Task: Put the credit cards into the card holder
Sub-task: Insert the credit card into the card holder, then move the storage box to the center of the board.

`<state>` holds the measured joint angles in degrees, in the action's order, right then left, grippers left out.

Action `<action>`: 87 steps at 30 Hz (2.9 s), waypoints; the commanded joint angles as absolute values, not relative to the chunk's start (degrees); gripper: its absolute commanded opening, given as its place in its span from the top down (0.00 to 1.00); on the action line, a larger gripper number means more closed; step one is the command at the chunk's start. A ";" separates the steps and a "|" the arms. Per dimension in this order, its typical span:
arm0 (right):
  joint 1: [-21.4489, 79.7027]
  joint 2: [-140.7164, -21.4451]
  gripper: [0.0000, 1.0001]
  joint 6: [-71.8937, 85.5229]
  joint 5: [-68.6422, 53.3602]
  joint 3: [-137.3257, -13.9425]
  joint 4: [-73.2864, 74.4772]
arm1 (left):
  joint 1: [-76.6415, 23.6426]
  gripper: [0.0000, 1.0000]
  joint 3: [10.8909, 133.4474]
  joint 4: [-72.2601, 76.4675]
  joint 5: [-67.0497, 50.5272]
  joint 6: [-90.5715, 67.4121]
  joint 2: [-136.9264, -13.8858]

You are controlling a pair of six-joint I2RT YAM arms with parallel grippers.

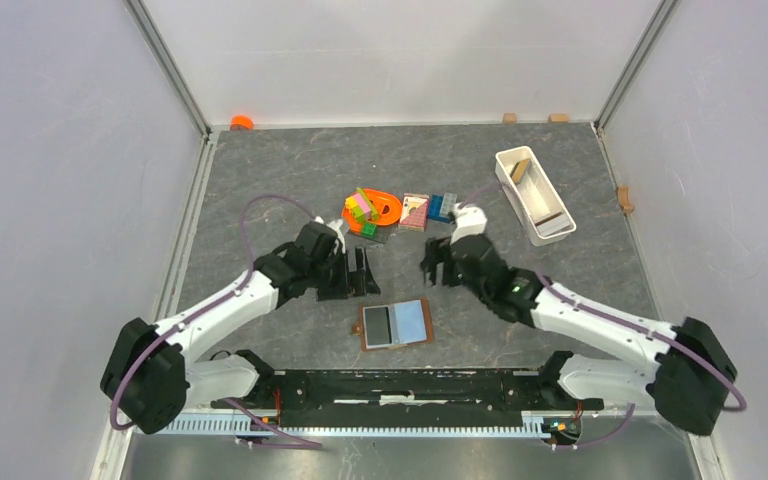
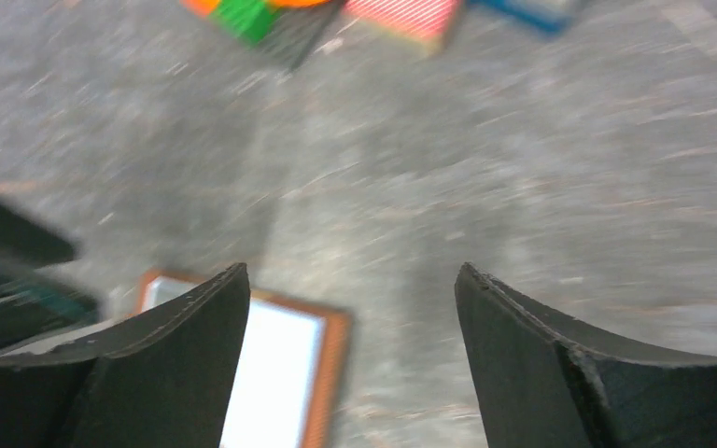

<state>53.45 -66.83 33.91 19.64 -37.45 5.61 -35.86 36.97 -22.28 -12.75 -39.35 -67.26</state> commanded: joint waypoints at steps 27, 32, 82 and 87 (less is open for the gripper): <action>-0.94 -108.06 0.32 21.77 4.98 -78.36 5.38 | -28.66 0.00 58.62 -36.12 -1.31 -14.02 -66.84; -2.76 -113.76 0.34 22.82 3.15 -82.34 5.27 | -28.67 0.00 58.62 -36.05 -1.99 -14.14 -67.10; -2.81 -102.15 0.45 18.42 6.15 -74.27 8.97 | -28.74 0.00 56.61 -35.06 -6.46 -14.68 -66.10; -2.77 -92.54 0.47 23.21 13.95 -65.53 11.90 | -28.74 0.00 56.38 -35.02 -6.75 -14.85 -65.35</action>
